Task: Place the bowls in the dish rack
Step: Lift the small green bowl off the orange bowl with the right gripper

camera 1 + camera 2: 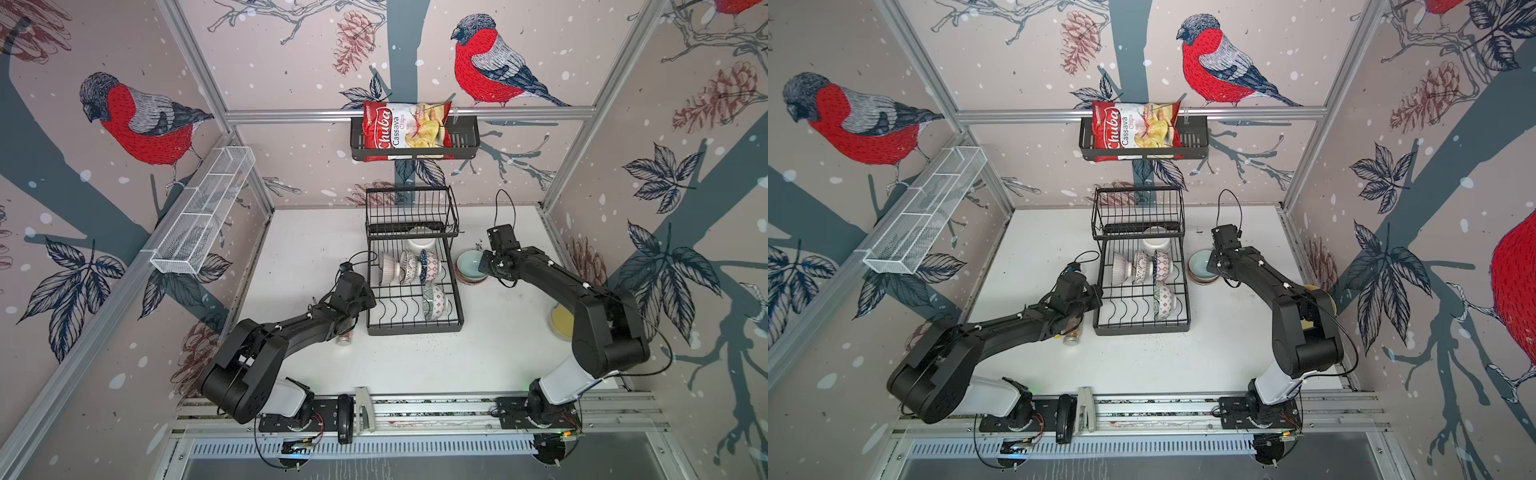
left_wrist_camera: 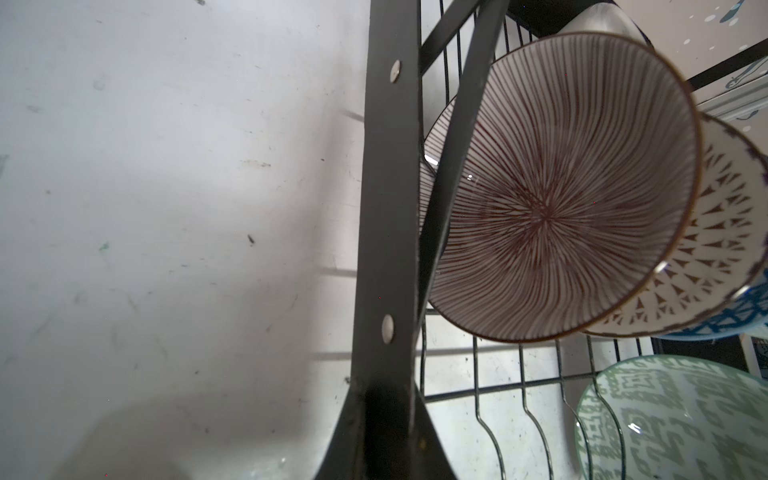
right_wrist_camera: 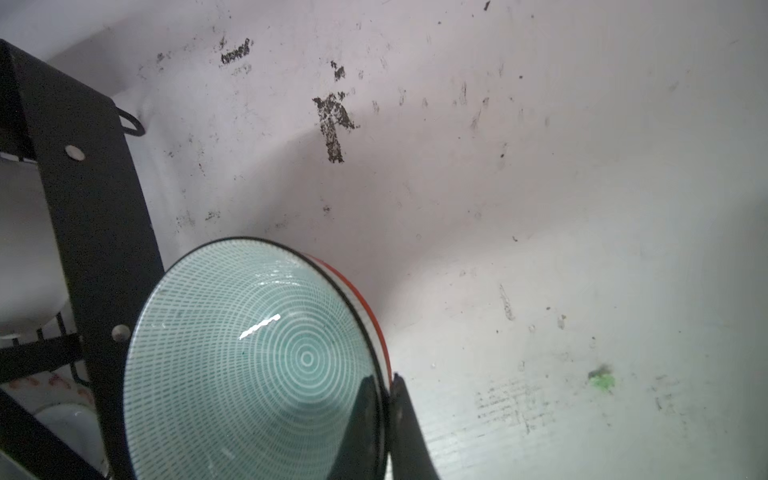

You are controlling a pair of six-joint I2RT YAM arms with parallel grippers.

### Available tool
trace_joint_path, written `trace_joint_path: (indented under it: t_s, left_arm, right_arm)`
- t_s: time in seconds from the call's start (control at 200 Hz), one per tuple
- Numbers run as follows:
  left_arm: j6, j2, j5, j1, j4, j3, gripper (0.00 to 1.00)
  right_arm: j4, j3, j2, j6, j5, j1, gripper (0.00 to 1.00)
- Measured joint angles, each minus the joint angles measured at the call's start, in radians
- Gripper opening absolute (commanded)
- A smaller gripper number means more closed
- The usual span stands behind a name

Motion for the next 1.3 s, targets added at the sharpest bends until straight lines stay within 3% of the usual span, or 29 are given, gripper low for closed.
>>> trace_joint_path:
  t_s: [0.79, 1.301]
  left_arm:
    - [-0.019, -0.043, -0.015, -0.002, 0.006, -0.042, 0.00]
    - [-0.023, -0.014, -0.015, -0.003, 0.029, -0.027, 0.00]
  right_arm:
    - [-0.042, 0.005, -0.107, -0.051, 0.049, 0.018, 0.00]
    - [-0.119, -0.002, -0.260, -0.053, 0.211, 0.184, 0.00]
